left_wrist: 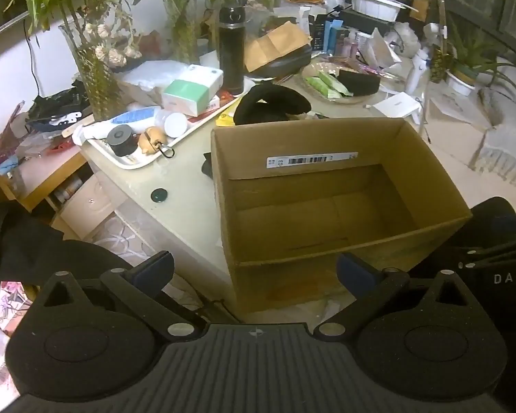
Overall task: Organize soft objects
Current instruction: 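Move both tools past the cardboard box toward the soft items on the desk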
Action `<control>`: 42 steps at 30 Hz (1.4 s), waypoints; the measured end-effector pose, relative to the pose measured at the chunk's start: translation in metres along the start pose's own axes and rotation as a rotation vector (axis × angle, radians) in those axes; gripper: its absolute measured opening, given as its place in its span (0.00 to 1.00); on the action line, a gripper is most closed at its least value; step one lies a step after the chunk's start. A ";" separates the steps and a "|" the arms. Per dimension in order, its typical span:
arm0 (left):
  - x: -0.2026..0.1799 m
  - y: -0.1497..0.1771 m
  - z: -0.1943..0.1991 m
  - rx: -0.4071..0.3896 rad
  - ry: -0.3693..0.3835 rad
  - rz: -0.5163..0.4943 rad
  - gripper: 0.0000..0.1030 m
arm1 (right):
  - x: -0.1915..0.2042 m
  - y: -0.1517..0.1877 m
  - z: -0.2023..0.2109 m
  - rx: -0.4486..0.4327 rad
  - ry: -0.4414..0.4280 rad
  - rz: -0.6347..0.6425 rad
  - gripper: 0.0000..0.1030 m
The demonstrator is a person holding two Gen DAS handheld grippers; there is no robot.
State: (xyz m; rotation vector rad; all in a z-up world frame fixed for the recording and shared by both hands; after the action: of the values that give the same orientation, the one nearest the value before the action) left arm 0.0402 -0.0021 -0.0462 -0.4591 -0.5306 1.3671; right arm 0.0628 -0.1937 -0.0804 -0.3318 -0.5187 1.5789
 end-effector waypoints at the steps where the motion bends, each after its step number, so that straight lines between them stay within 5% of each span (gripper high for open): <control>1: -0.001 0.000 -0.001 0.001 -0.005 -0.002 1.00 | 0.000 0.000 0.001 0.001 0.000 -0.001 1.00; 42: 0.019 -0.005 0.001 -0.025 -0.046 0.074 1.00 | 0.017 -0.021 0.000 -0.029 -0.022 0.068 1.00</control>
State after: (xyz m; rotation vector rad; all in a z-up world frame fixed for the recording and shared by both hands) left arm 0.0456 0.0160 -0.0412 -0.4723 -0.5740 1.4468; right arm 0.0799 -0.1767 -0.0679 -0.3572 -0.5526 1.6439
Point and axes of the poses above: each gripper's, at about its wrist camera, not at the fingertips, and z roughly against the way its jaws point, x to its left, y to its underside, the point moved 6 cm from there along -z, roughly the way its jaws point, and after that the axes turned 8 degrees about -z, right-handed, at the moved point
